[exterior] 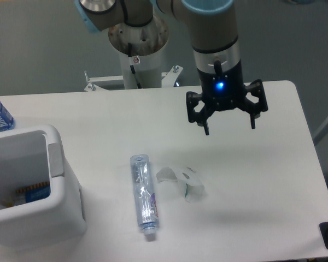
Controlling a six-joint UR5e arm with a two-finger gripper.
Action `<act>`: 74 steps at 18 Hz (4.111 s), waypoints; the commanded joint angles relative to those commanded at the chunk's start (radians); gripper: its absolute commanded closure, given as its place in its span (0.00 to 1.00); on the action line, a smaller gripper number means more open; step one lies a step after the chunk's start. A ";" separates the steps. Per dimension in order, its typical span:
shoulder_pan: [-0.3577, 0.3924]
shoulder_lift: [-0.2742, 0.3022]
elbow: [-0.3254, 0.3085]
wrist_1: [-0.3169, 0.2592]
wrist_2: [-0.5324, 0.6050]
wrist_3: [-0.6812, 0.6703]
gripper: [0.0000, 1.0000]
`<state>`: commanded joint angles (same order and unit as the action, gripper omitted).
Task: Place the trash in the trash can
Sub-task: 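Move the open gripper down to the crumpled white tissue, then close the gripper on the crumpled white tissue and lift it, then carry the tissue over the white bin and release it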
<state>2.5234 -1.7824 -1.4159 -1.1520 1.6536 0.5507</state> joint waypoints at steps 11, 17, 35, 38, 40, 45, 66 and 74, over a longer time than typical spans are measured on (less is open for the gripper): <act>-0.003 -0.063 -0.127 0.027 -0.009 -0.105 0.00; -0.029 -0.156 -0.213 0.167 -0.012 -0.328 0.00; -0.063 -0.307 -0.232 0.272 -0.043 -0.558 0.00; -0.063 -0.304 -0.242 0.273 -0.009 -0.560 0.26; -0.063 -0.301 -0.250 0.272 -0.005 -0.560 0.50; -0.063 -0.292 -0.244 0.265 0.038 -0.561 1.00; 0.135 -0.084 0.035 0.285 -0.573 -0.795 1.00; 0.045 -0.035 0.064 0.284 -0.657 -0.824 1.00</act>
<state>2.5681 -1.8178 -1.3514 -0.8682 0.9971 -0.2730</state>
